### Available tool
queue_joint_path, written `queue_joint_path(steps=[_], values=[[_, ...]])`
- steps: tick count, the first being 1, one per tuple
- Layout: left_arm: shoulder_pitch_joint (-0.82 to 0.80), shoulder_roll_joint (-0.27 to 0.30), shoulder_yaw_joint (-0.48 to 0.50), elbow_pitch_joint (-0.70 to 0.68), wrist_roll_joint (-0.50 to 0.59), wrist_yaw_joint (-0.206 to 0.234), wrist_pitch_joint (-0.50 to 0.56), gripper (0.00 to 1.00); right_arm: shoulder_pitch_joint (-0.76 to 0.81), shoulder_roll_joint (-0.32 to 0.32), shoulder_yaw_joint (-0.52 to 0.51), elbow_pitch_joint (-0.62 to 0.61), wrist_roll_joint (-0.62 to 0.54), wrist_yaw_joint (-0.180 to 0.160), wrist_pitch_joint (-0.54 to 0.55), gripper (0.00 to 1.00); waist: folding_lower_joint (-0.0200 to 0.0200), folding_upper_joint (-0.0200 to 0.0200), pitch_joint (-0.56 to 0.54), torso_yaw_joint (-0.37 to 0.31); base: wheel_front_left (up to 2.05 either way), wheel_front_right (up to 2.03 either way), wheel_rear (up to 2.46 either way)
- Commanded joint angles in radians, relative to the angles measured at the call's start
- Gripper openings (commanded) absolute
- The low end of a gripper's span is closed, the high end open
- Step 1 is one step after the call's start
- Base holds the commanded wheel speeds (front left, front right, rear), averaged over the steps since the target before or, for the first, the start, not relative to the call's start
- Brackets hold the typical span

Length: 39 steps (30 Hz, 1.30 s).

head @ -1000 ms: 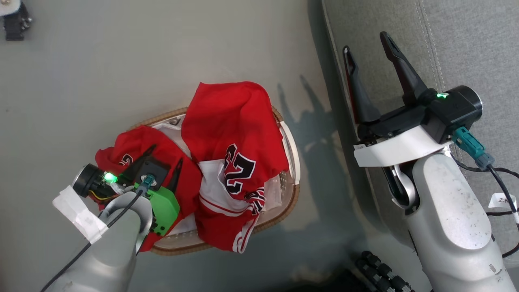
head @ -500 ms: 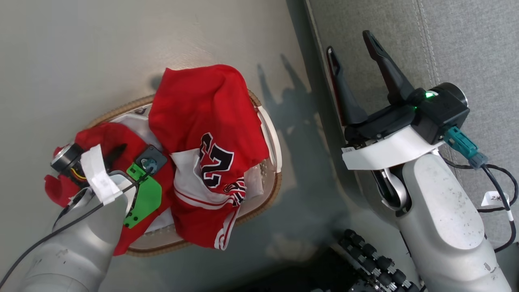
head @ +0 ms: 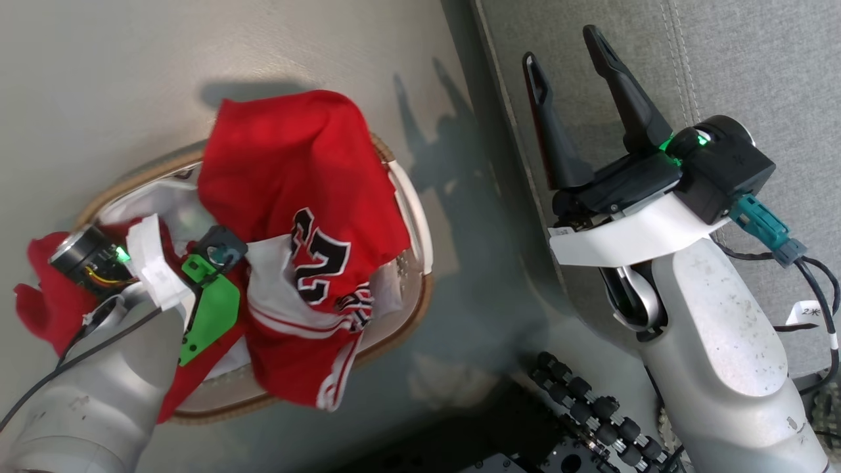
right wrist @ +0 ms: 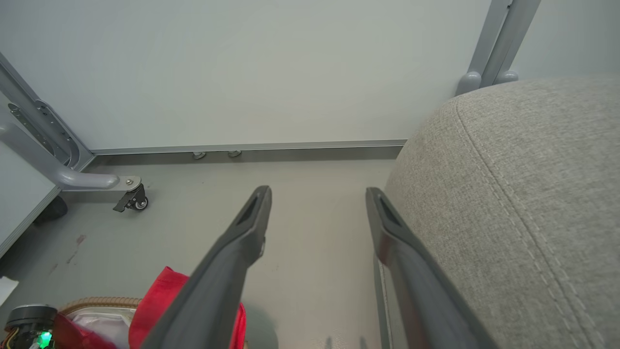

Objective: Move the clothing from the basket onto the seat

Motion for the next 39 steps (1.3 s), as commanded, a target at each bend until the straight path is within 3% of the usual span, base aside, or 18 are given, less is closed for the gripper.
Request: queue_joint_path(steps=[1,2,9,14,22,29,39], values=[[0.019,0.012,-0.005,0.01,-0.017,-0.014,0.004,0.29,-0.013,-0.002,0.0,-0.004,0.005,-0.001,-0.005,1.0,0.0,-0.0001,0.005,-0.006,0.0,0.0,0.0],[0.026,0.012,-0.013,0.009,-0.019,-0.013,0.003,0.0,-0.014,-0.002,0.0,-0.004,0.005,-0.001,-0.005,1.0,0.0,-0.0001,0.004,-0.006,0.0,0.0,0.0],[0.06,0.004,-0.041,0.009,-0.094,-0.009,-0.073,0.0,-0.005,-0.002,-0.008,0.021,-0.009,-0.001,-0.005,1.0,0.0,-0.0001,-0.052,0.005,0.0,0.0,0.0],[0.08,-0.043,-0.031,0.006,-0.148,-0.009,-0.159,0.0,0.018,-0.003,-0.017,0.047,-0.033,-0.001,-0.005,1.0,0.0,-0.0001,-0.127,0.032,0.0,0.0,0.0],[0.128,-0.132,0.017,0.007,-0.234,0.001,-0.269,0.0,0.085,-0.003,-0.041,0.1,-0.072,-0.001,-0.005,1.0,0.0,-0.0001,-0.306,0.095,0.0,0.0,0.0],[0.199,-0.174,0.067,-0.012,-0.311,0.018,-0.331,0.0,0.162,-0.003,-0.059,0.145,-0.1,-0.001,-0.005,1.0,0.0,-0.0001,-0.47,0.149,0.0,0.0,0.0],[0.329,-0.19,0.135,-0.201,-0.412,0.049,-0.344,0.0,0.285,-0.003,-0.073,0.192,-0.131,-0.001,-0.005,1.0,0.0,-0.0001,-0.666,0.216,0.0,0.0,0.0]])
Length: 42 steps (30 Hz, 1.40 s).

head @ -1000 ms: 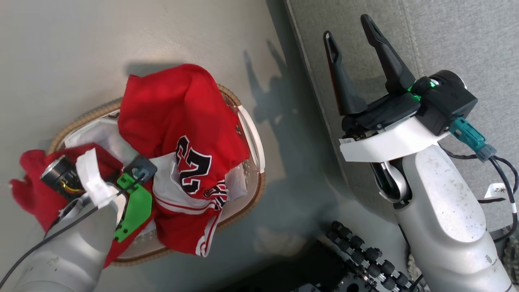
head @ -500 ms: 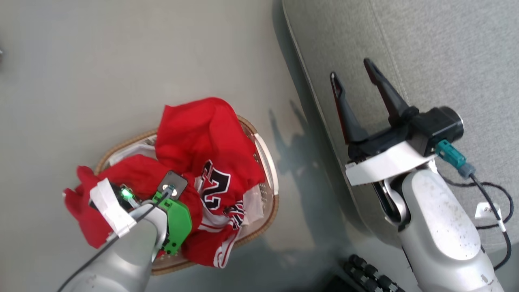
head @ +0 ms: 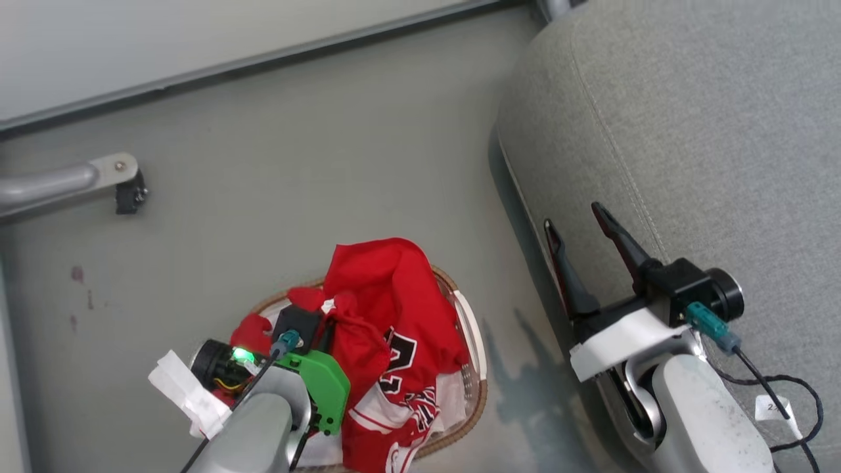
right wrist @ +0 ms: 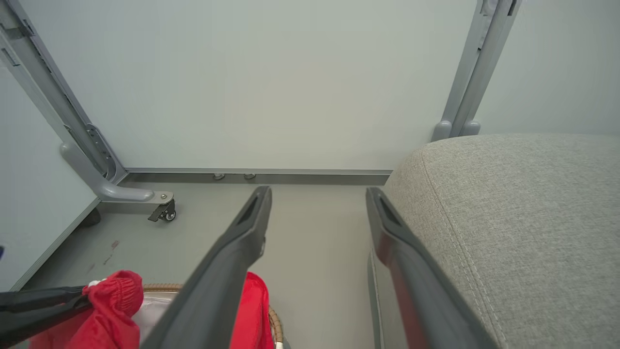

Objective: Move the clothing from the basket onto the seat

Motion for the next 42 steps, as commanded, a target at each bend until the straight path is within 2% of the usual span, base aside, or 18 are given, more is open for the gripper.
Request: queue_joint_path(steps=[1,5,15,27,34,35,42], values=[[0.04,-0.001,0.011,-0.038,-0.014,0.012,-0.003,0.0,0.032,-0.004,-0.003,0.007,-0.009,-0.001,-0.005,1.0,0.0,0.0,-0.146,0.081,0.0,0.0,0.0],[0.095,-0.001,0.05,-0.159,-0.034,0.037,-0.003,0.0,0.075,-0.004,-0.007,0.017,-0.019,-0.001,-0.005,1.0,0.0,0.0,-0.201,0.1,0.0,0.0,0.0],[0.189,-0.002,0.128,-0.418,-0.058,0.056,-0.002,0.0,0.158,-0.004,0.009,0.043,-0.021,-0.001,-0.005,1.0,0.0,0.0,-0.305,0.124,0.0,0.0,0.0],[0.174,-0.002,0.117,-0.661,-0.131,0.067,-0.002,0.0,0.216,-0.01,0.058,0.081,-0.028,-0.001,-0.005,1.0,0.0,0.0,-0.355,0.152,0.0,0.0,0.0],[0.169,-0.002,0.081,-0.702,-0.145,0.072,-0.002,0.0,0.197,-0.049,0.184,0.103,-0.007,-0.001,-0.005,1.0,0.0,0.0,-0.352,0.174,0.0,0.0,0.0],[0.166,-0.001,0.066,-0.707,-0.153,0.071,-0.002,0.0,0.169,-0.068,0.233,0.115,0.0,-0.001,-0.005,1.0,0.0,0.0,-0.347,0.182,0.0,0.0,0.0],[0.15,-0.001,0.013,-0.71,-0.191,0.062,-0.002,0.0,0.018,-0.107,0.38,0.186,0.035,-0.001,-0.005,1.0,0.0,0.0,-0.326,0.218,0.0,0.0,0.0]])
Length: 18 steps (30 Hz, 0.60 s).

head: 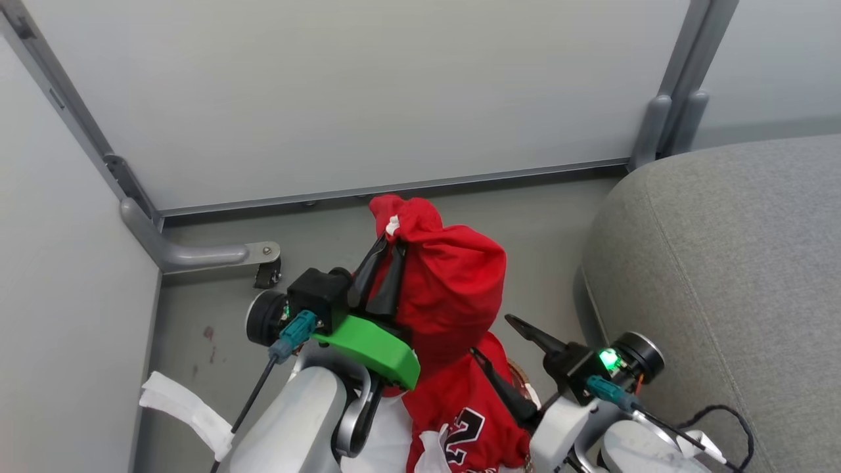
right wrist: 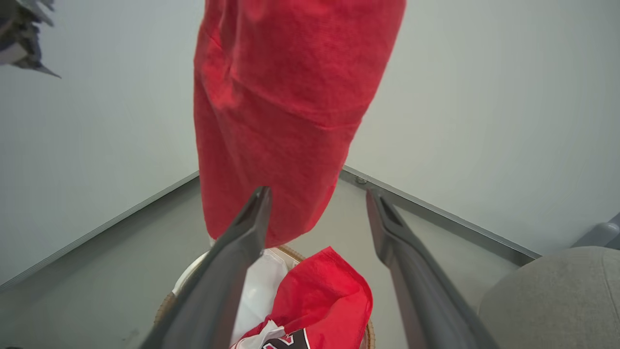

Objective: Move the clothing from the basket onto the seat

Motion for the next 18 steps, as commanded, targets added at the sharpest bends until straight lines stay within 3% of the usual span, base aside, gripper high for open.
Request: queue_joint_path(steps=[1,10,11,12,13,18], values=[[-0.014,0.002,-0.008,0.0,-0.019,-0.003,-0.001,0.0,-0.033,-0.003,0.019,0.014,0.016,-0.001,-0.005,1.0,0.0001,0.0,0.011,0.018,0.0,0.0,0.0],[-0.053,0.002,-0.082,0.012,-0.063,0.0,-0.001,0.0,-0.165,0.029,0.116,0.097,0.066,-0.001,-0.005,1.0,0.0001,0.0,0.028,0.065,0.0,0.0,0.0],[-0.057,0.002,-0.088,0.014,-0.067,0.002,-0.001,0.0,-0.168,0.035,0.12,0.107,0.074,-0.001,-0.005,0.43,0.0001,0.0,0.028,0.068,0.0,0.0,0.0],[-0.059,0.002,-0.091,0.014,-0.072,0.003,-0.001,0.0,-0.17,0.041,0.12,0.112,0.083,-0.001,-0.005,0.14,0.0001,0.0,0.028,0.071,0.0,0.0,0.0],[-0.062,0.002,-0.094,0.014,-0.077,0.005,-0.001,0.0,-0.171,0.049,0.113,0.116,0.089,-0.001,-0.005,0.0,0.0001,0.0,0.028,0.073,0.0,0.0,0.0],[-0.06,0.002,-0.101,0.019,-0.087,0.012,-0.001,0.0,-0.136,0.063,0.089,0.123,0.096,-0.001,-0.005,0.0,0.0001,0.0,0.03,0.078,0.0,0.0,0.0]])
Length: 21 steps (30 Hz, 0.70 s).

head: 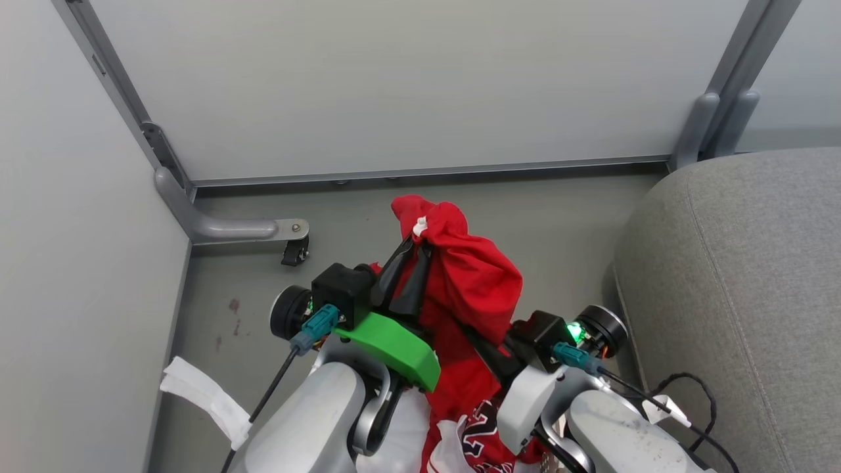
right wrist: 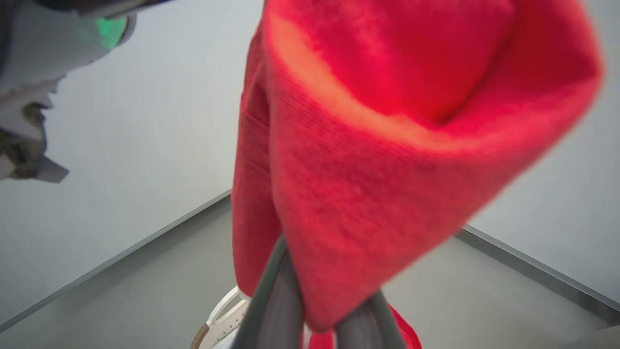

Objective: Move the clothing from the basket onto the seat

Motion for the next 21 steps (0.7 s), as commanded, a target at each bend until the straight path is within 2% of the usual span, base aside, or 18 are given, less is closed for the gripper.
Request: queue_joint_path(steps=[1,14,20,21], values=[[-0.013,0.001,0.0,0.001,-0.003,0.005,-0.001,0.0,0.028,-0.004,-0.011,0.008,0.0,-0.001,-0.005,0.0,0.0001,0.0,0.0,-0.001,0.0,0.0,0.0],[-0.001,0.002,0.046,0.0,0.011,0.012,-0.007,0.0,0.163,-0.028,-0.065,0.031,-0.005,-0.001,0.002,0.0,0.0001,0.0,-0.004,-0.034,0.0,0.0,0.0],[0.006,0.003,0.056,0.01,0.019,0.015,-0.007,0.0,0.187,-0.021,-0.116,-0.007,-0.019,-0.001,0.002,0.0,0.0001,0.0,-0.007,-0.051,0.0,0.0,0.0],[0.008,0.003,0.06,0.012,0.018,0.017,-0.007,0.13,0.189,-0.019,-0.124,-0.017,-0.022,-0.001,0.002,0.0,0.0001,0.0,-0.006,-0.055,0.0,0.0,0.0]])
